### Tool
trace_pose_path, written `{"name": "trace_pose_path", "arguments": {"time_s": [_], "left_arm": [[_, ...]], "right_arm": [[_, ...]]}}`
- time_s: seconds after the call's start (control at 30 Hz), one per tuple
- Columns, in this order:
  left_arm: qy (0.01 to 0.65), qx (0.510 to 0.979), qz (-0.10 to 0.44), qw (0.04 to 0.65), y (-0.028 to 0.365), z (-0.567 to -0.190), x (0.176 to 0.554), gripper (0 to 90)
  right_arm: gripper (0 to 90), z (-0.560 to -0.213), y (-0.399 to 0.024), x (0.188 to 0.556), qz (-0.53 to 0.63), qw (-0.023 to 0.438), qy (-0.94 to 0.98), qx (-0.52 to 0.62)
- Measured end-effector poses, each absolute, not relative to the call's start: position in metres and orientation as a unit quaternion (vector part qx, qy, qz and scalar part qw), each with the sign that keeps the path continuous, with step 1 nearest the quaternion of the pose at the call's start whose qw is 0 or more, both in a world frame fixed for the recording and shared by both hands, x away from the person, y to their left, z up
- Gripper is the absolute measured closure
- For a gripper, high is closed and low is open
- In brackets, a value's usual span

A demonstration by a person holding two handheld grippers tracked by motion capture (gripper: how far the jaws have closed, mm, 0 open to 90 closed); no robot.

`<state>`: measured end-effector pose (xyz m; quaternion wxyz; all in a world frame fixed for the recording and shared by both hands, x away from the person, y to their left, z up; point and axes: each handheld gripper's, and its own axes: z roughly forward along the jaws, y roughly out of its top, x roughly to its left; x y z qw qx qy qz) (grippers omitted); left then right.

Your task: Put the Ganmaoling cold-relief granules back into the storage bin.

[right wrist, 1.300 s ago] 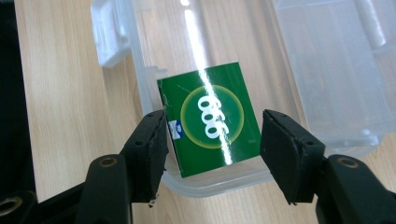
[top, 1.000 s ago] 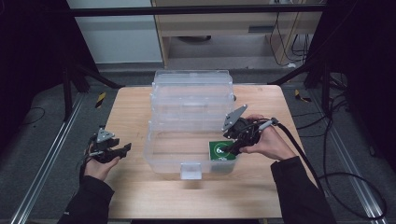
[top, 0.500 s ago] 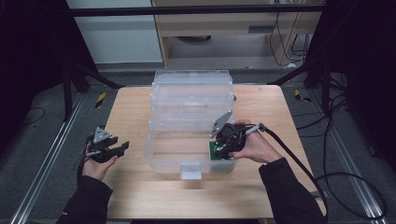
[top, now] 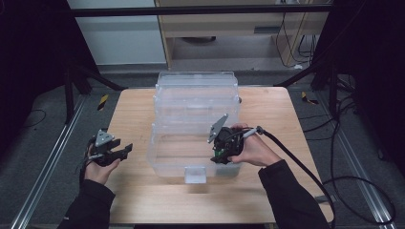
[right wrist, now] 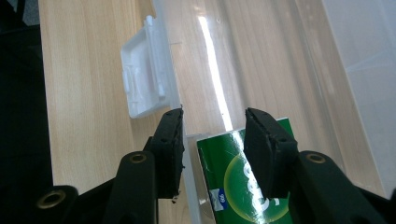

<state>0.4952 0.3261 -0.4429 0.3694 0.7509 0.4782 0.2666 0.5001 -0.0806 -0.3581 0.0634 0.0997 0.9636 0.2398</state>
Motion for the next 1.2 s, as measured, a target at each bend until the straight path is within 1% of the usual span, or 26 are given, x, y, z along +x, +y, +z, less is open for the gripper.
{"name": "trace_pose_path", "arguments": {"time_s": [0.33,0.5,0.83,1.2], "left_arm": [[0.475,0.752,0.265,0.372,0.325,-0.444,0.495,41.2],[0.473,0.753,0.265,0.374,0.325,-0.443,0.495,40.1],[0.472,0.749,0.264,0.382,0.326,-0.440,0.495,38.0],[0.465,0.751,0.264,0.388,0.325,-0.435,0.495,34.3]], "right_arm": [[55.4,-0.361,-0.069,0.498,0.239,0.056,0.965,0.095],[56.3,-0.363,-0.061,0.498,0.230,0.051,0.968,0.088],[57.7,-0.376,-0.052,0.497,0.211,0.036,0.974,0.071],[56.9,-0.390,-0.044,0.496,0.193,0.018,0.978,0.072]]}}
